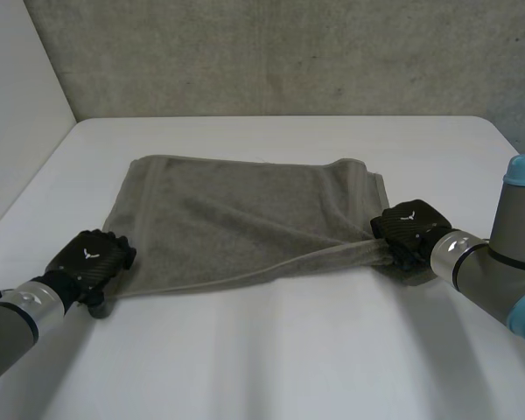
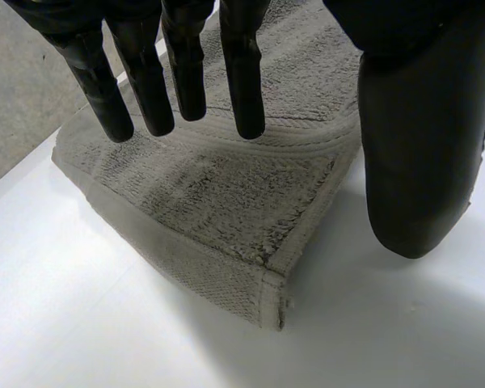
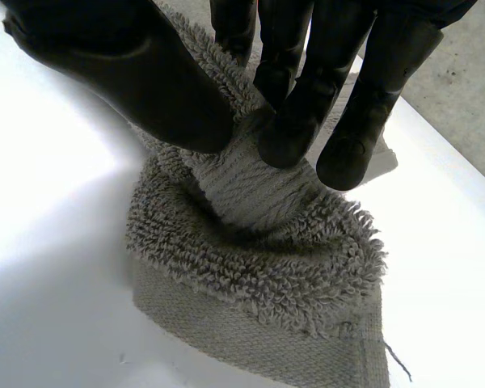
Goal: Fold the towel.
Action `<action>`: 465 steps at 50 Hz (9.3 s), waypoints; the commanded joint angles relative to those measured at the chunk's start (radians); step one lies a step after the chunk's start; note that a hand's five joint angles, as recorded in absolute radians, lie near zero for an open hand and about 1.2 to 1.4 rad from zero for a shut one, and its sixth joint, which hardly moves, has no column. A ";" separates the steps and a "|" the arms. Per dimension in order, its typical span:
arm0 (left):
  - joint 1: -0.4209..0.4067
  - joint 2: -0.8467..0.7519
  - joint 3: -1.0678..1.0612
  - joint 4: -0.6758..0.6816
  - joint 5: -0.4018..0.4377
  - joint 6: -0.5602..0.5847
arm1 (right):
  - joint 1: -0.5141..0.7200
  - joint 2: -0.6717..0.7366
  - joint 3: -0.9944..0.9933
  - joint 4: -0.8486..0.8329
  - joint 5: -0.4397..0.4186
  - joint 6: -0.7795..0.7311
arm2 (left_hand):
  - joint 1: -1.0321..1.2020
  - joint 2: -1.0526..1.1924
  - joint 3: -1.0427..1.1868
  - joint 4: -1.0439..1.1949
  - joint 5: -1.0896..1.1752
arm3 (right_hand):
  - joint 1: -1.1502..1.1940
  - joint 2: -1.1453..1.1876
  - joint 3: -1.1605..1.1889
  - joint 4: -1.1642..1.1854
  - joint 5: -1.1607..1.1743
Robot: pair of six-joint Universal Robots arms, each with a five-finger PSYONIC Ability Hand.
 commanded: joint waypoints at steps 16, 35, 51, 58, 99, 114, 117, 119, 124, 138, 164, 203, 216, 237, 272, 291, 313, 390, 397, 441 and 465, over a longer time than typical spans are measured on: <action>-0.012 -0.080 0.114 0.002 -0.003 -0.011 | 0.003 -0.003 0.010 -0.008 -0.002 0.000 | 0.081 0.083 0.082 0.083 0.081 | 0.087 0.071 0.052 0.060 0.019; -0.022 -0.093 0.161 0.001 -0.005 -0.065 | 0.003 -0.002 0.011 -0.025 -0.004 0.000 | 0.297 0.300 0.299 0.300 0.298 | 0.087 0.071 0.052 0.060 0.019; -0.032 -0.079 0.143 -0.065 0.005 -0.076 | -0.002 -0.002 0.008 -0.049 -0.005 0.068 | 0.688 0.690 0.689 0.690 0.689 | 0.087 0.071 0.052 0.060 0.019; -0.031 -0.079 0.146 -0.101 0.005 -0.070 | -0.002 -0.002 0.005 -0.041 -0.006 0.072 | 0.976 0.978 0.977 0.978 0.976 | 0.087 0.071 0.052 0.060 0.019; 0.014 0.016 0.132 -0.084 -0.002 -0.186 | -0.075 -0.032 0.011 0.048 -0.004 -0.012 | 0.976 0.978 0.977 0.978 0.976 | -0.567 -0.583 -0.602 -0.593 -0.635; 0.012 0.039 0.127 -0.085 -0.002 -0.189 | -0.115 -0.060 -0.001 0.054 -0.059 -0.006 | 0.976 0.978 0.977 0.978 0.976 | -0.091 -0.107 -0.127 -0.118 -0.159; 0.012 0.041 0.124 -0.085 -0.002 -0.189 | -0.117 -0.060 -0.001 0.057 -0.082 -0.009 | 0.976 0.978 0.977 0.978 0.976 | -0.292 -0.308 -0.328 -0.319 -0.360; 0.012 0.041 0.124 -0.085 -0.002 -0.189 | -0.117 -0.060 -0.002 0.057 -0.091 -0.011 | 0.976 0.978 0.977 0.978 0.976 | -0.452 -0.468 -0.488 -0.479 -0.520; 0.014 0.041 0.124 -0.085 -0.002 -0.189 | -0.115 -0.058 -0.002 0.057 -0.094 -0.014 | 0.976 0.978 0.977 0.978 0.976 | -0.481 -0.497 -0.517 -0.508 -0.549; 0.014 0.041 0.123 -0.087 -0.002 -0.189 | -0.115 -0.051 -0.002 0.057 -0.093 -0.015 | 0.976 0.978 0.977 0.978 0.976 | -0.720 -0.735 -0.755 -0.746 -0.788; 0.015 0.128 0.129 -0.096 -0.002 -0.277 | -0.163 -0.104 -0.084 0.250 -0.130 0.000 | 0.976 0.978 0.977 0.978 0.976 | 0.087 0.071 0.052 0.060 0.019; 0.034 0.572 0.114 -0.257 0.011 -0.462 | -0.262 -0.571 0.019 0.342 -0.170 -0.420 | 0.976 0.978 0.977 0.978 0.976 | 0.087 0.071 0.052 0.060 0.019; 0.007 0.383 0.181 -0.233 0.009 -0.458 | -0.278 -0.414 0.054 0.344 -0.170 -0.417 | 0.976 0.978 0.977 0.978 0.976 | 0.087 0.071 0.052 0.060 0.019; -0.180 -0.091 0.560 -0.187 -0.124 -0.378 | -0.269 -0.173 -0.051 0.319 -0.163 -0.307 | 0.976 0.978 0.977 0.978 0.976 | 0.087 0.071 0.052 0.060 0.019; -0.238 -0.199 1.286 0.051 -0.474 -0.634 | -0.088 0.114 -1.173 -0.043 -0.021 0.206 | 0.976 0.978 0.977 0.978 0.976 | 0.087 0.071 0.052 0.060 0.019; -0.123 -0.152 0.890 0.033 -0.241 -0.792 | -0.049 0.150 -0.976 0.235 -0.182 0.018 | 0.976 0.978 0.977 0.978 0.976 | 0.087 0.071 0.052 0.060 0.019; -0.071 -0.100 0.287 0.185 -0.018 -0.295 | -0.098 0.106 -0.249 -0.057 -0.234 -0.179 | 0.976 0.978 0.977 0.978 0.976 | 0.087 0.071 0.052 0.060 0.019; -0.186 -0.464 0.884 -0.055 -0.259 -0.298 | -0.080 0.547 -1.089 0.480 -0.073 -0.288 | 0.976 0.978 0.977 0.978 0.976 | 0.087 0.071 0.052 0.060 0.019; -0.209 -0.571 1.020 -0.053 -0.296 -0.298 | -0.074 0.681 -1.259 0.454 -0.015 -0.293 | 0.976 0.978 0.977 0.978 0.976 | 0.087 0.071 0.052 0.060 0.019; -0.229 -0.019 0.314 0.112 -0.416 -0.378 | -0.065 0.118 -0.324 0.146 0.054 0.074 | -0.181 -0.179 -0.180 -0.178 -0.180 | -1.135 -1.151 -1.170 -1.161 -1.203; -0.210 0.027 0.218 0.197 -0.307 -0.489 | -0.103 0.158 -0.111 -0.129 0.145 -0.021 | -0.137 -0.135 -0.135 -0.134 -0.136 | -0.743 -0.759 -0.778 -0.769 -0.811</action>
